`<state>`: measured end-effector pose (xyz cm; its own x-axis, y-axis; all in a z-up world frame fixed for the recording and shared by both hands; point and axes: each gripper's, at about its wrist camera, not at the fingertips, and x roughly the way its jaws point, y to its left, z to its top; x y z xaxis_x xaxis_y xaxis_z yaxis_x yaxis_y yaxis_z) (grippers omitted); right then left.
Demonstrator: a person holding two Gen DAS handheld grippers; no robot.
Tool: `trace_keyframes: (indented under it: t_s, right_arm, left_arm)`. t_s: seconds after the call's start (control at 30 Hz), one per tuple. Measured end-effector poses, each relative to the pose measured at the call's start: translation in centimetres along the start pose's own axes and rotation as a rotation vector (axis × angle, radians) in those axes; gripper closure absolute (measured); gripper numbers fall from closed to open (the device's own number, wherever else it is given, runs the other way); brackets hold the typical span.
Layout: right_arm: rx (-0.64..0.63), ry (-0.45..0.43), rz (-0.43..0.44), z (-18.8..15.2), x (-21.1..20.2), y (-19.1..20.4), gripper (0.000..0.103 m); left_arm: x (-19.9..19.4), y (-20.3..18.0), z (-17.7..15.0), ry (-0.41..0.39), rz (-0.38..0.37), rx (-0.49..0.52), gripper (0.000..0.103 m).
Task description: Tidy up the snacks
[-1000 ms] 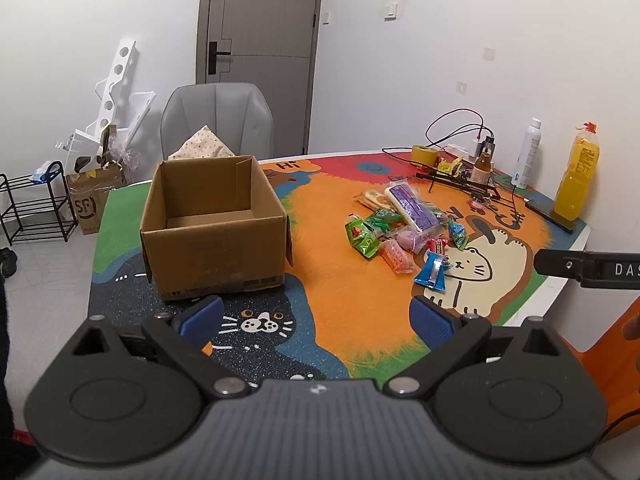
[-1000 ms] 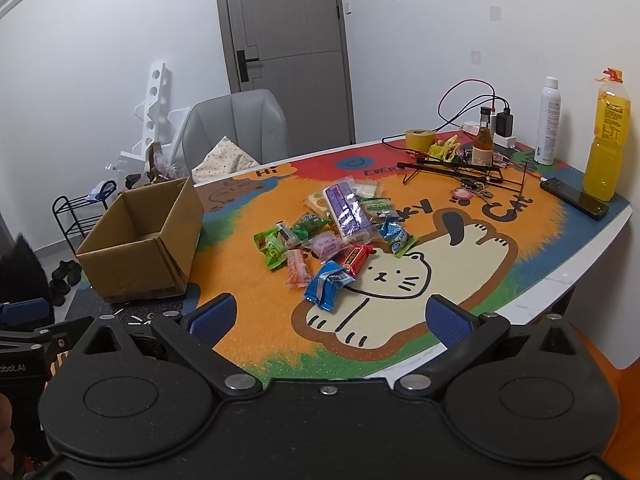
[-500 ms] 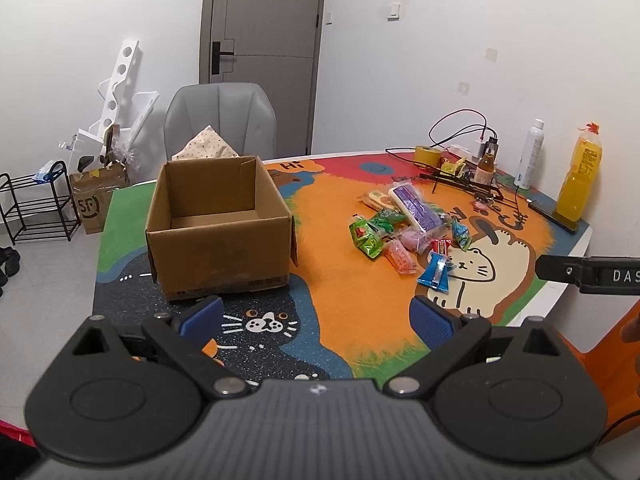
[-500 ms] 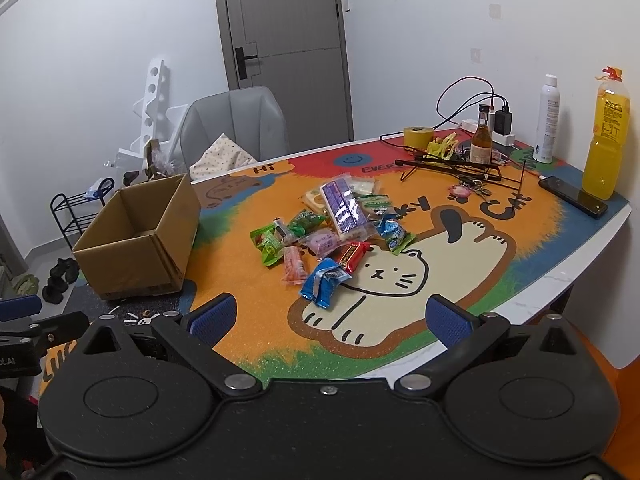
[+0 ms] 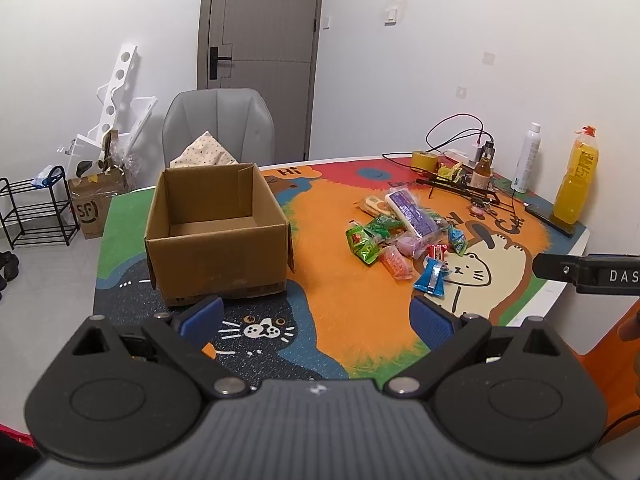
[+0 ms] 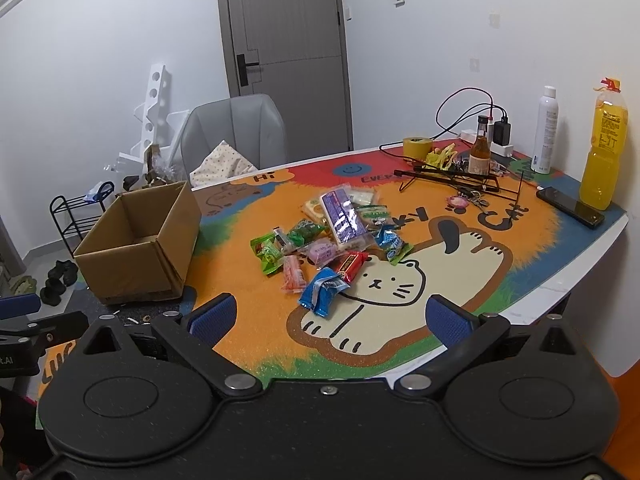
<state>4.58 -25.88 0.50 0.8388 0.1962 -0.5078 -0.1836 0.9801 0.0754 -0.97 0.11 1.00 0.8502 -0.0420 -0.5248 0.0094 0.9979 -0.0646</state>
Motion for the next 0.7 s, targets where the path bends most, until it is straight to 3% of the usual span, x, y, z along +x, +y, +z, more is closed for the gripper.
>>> trace_keyframes:
  t_s: [0.7]
  right_arm:
    - [0.005,0.002,0.010,-0.14,-0.01,-0.04,0.000]
  left_arm:
    - [-0.20,-0.30,0.02,-0.010,0.004,0.004,0.004]
